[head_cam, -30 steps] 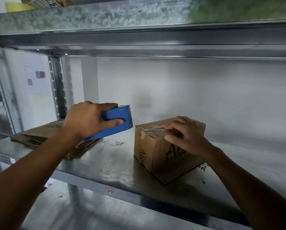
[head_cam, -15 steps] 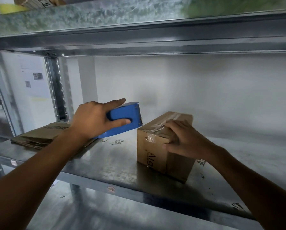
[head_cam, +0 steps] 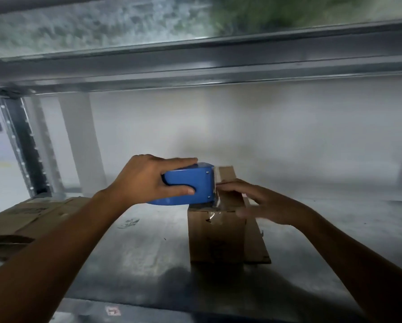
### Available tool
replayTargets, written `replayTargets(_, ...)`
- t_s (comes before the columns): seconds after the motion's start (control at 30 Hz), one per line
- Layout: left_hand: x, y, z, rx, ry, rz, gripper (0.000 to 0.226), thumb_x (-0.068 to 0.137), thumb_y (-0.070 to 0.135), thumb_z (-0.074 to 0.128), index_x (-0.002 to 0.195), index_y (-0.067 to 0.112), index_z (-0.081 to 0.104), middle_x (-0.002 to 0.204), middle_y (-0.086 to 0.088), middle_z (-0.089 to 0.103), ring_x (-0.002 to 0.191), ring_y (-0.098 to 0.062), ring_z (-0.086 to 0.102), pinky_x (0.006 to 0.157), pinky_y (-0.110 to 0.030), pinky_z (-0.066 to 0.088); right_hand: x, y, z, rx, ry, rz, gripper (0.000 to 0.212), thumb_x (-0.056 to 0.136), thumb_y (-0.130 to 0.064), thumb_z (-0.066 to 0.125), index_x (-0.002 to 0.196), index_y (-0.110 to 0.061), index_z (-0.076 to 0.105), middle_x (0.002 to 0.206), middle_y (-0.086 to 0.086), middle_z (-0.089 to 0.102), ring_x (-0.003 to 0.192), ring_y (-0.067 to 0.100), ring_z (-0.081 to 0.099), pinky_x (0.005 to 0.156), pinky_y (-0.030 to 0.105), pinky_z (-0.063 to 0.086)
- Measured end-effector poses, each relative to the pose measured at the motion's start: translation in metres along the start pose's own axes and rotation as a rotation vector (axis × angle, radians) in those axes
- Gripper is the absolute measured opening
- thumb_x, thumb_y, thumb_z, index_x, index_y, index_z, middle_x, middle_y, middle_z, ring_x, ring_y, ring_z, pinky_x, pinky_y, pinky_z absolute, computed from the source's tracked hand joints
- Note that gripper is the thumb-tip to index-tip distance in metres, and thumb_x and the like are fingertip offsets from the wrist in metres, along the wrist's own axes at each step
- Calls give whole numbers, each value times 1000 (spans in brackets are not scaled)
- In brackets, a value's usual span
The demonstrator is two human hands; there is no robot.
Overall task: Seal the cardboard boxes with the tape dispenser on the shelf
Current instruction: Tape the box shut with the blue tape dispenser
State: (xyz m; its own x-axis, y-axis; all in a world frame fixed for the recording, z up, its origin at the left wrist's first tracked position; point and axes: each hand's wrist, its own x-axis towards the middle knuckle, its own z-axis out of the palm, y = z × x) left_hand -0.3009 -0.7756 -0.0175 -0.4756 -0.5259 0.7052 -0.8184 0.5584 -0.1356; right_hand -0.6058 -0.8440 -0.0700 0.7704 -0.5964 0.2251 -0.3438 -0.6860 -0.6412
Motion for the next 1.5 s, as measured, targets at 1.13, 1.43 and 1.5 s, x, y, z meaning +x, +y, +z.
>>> replayTargets(1.13,3,-16,18,-214,-8,2,70,75,63,73,137,31,60,106,11,77,78,-6,72,72,-30,62,41,-26,8,365,340,10,26,98,-2,55,106,-18,74,101,-7,75,96,8,70,84,20,55)
replayTargets(1.43,8,-9,5,-171,70,33,71,78,59,71,138,26,57,105,5,78,76,-14,73,70,-34,62,43,-44,-2,114,470,-54,25,91,2,66,105,-18,70,91,-10,76,85,6,74,76,16,57)
replayTargets(1.5,10,-9,-1,-190,91,36,72,78,57,72,139,23,56,109,3,77,79,-16,74,72,-36,63,42,-54,-6,98,472,-48,29,91,-1,67,113,-20,68,92,-13,76,86,5,74,77,14,56)
